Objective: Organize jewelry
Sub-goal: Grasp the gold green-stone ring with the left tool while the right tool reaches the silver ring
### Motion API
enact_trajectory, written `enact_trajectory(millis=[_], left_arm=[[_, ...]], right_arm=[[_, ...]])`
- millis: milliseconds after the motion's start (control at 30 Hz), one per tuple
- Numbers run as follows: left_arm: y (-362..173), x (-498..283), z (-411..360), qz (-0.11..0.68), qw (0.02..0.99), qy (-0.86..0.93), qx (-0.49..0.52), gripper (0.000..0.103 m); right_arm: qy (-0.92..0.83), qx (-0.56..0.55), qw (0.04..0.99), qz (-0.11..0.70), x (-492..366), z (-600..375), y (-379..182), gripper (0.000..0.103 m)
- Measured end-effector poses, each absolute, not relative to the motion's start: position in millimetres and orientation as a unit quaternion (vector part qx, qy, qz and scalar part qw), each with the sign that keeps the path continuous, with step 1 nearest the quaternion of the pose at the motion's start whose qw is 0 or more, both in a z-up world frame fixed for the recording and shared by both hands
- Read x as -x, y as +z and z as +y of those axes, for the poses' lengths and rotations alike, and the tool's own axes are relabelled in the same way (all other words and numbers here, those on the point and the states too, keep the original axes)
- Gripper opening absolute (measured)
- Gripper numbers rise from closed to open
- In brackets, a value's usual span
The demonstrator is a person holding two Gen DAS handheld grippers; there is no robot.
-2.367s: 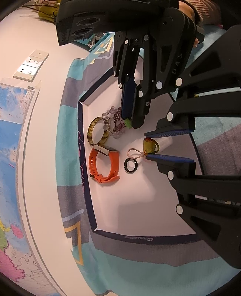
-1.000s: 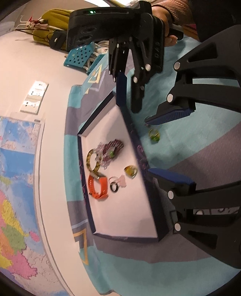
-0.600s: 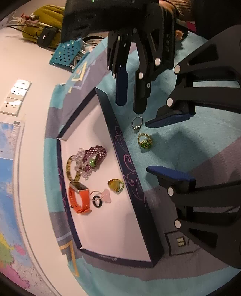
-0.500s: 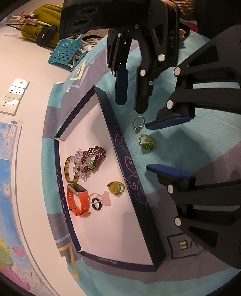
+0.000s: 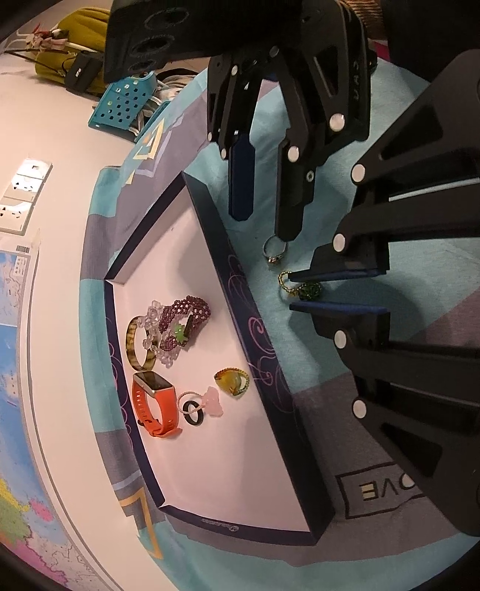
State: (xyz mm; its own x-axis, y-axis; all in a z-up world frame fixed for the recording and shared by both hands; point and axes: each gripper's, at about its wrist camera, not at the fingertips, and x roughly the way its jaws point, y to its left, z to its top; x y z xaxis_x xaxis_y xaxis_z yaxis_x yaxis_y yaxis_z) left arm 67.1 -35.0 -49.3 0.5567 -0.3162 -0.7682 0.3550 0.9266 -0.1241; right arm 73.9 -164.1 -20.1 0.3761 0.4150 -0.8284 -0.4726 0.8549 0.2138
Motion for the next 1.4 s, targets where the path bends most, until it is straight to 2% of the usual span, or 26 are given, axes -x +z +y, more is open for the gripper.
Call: enact_trajectory(millis=[333, 633, 1400], left_arm=[[-48.2, -54.5, -14.6, 0.428, 0.886, -0.18, 0.0, 0.011], [-49.1, -53.4, -9.0, 0.427, 0.887, -0.177, 0.008, 0.011], [-40.6, -46.4, -5.0, 0.415, 0.893, -0.173, 0.012, 0.011]], right_arm=[[0.273, 0.064, 0.821, 0.498, -76.1, -144.1, -26.6, 0.039], [0.267, 0.087, 0.823, 0.494, -73.8, -140.1, -27.7, 0.016], [0.273, 0.047, 0.835, 0.476, -65.7, -149.5, -11.5, 0.016]])
